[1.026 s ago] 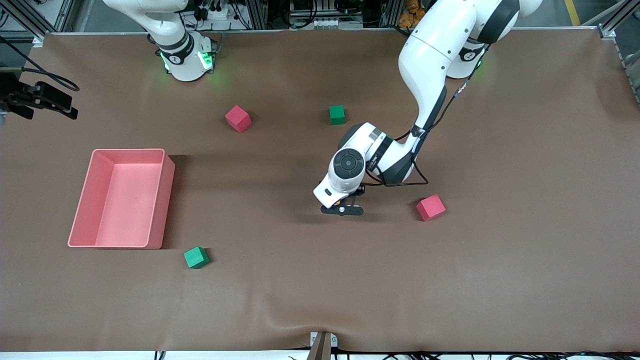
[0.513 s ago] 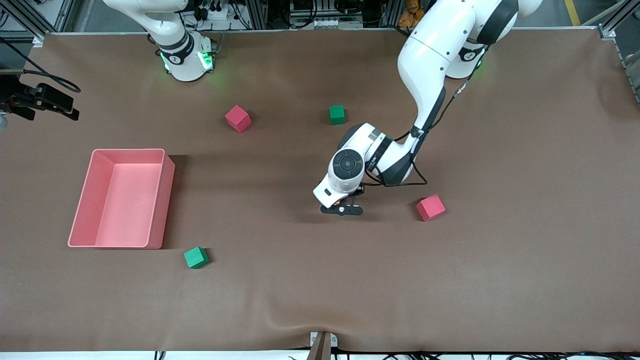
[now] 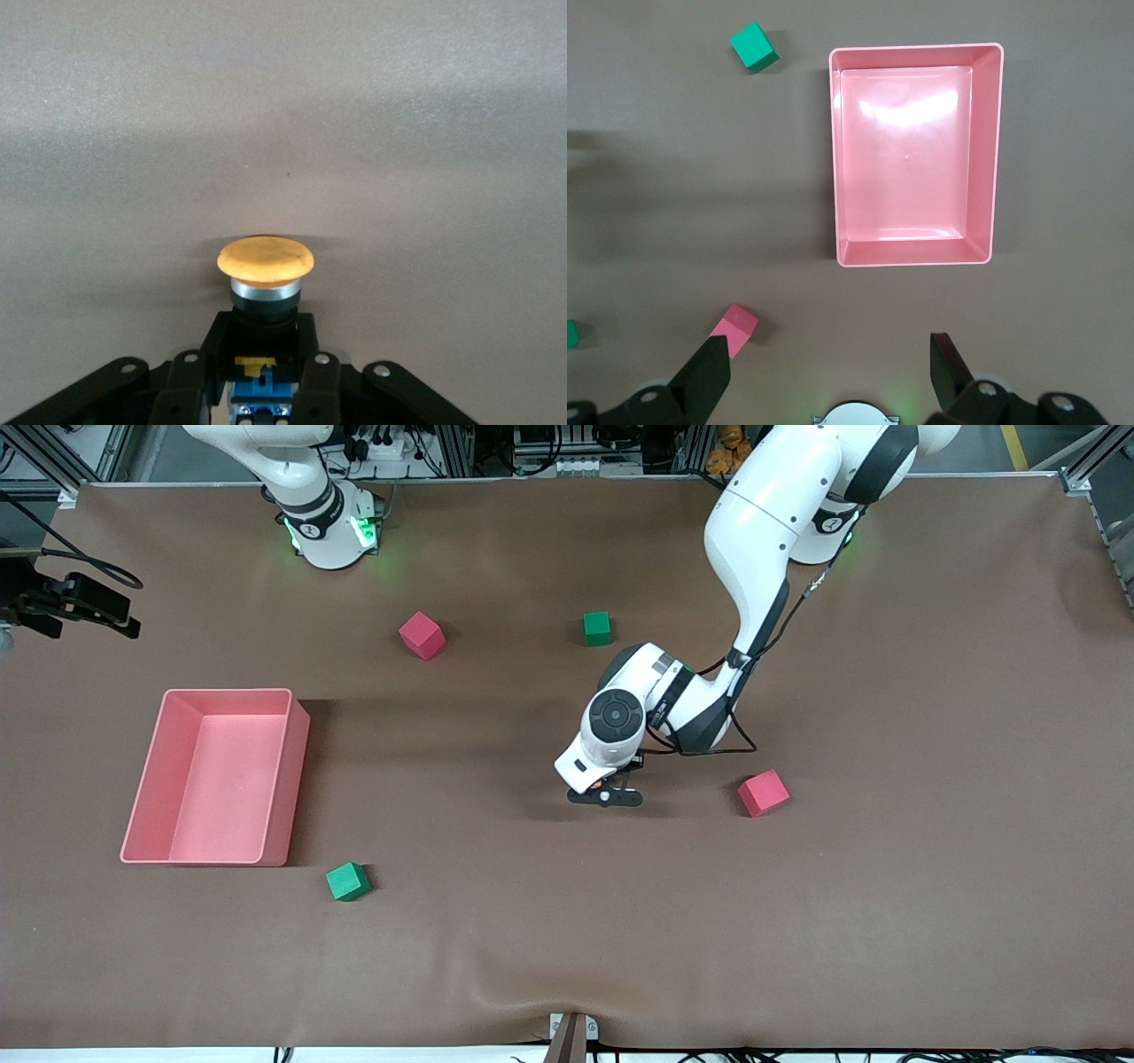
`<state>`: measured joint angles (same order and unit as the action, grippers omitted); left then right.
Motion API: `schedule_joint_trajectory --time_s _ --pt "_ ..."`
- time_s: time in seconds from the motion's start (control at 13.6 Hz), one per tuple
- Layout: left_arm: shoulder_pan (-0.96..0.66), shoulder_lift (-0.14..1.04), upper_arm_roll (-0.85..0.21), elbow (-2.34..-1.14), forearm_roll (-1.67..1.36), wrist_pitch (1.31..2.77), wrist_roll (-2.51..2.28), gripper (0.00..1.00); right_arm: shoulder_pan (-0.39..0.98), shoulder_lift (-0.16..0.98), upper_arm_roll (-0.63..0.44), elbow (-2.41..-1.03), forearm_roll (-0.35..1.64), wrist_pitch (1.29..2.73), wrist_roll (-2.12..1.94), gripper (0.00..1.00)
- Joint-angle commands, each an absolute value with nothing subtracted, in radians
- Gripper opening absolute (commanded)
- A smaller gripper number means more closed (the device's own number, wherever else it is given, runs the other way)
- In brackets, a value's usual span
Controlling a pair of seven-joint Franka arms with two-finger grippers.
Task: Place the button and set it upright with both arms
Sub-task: 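Close the left gripper around the button's black body, then lift the button and tilt it upright with the left gripper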
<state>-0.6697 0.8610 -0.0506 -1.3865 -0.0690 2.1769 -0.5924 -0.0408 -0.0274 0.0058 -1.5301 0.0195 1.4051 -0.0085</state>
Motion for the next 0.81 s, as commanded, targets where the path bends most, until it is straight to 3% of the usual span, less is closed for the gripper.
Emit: schedule_joint_trajectory --time_s 0.0,0.73 --pt "-0.681 0.845 -0.051 -1.368 -0.052 2.178 -0.614 0.00 -0.063 -0.031 0.017 -1.532 0.035 1.402 -0.017 1.00" --pt "-0.865 0.801 0.014 -1.361 0.207 2.183 -1.188 0.00 -0.061 -0.029 0.017 -1.532 0.035 1.405 -0.017 1.00"
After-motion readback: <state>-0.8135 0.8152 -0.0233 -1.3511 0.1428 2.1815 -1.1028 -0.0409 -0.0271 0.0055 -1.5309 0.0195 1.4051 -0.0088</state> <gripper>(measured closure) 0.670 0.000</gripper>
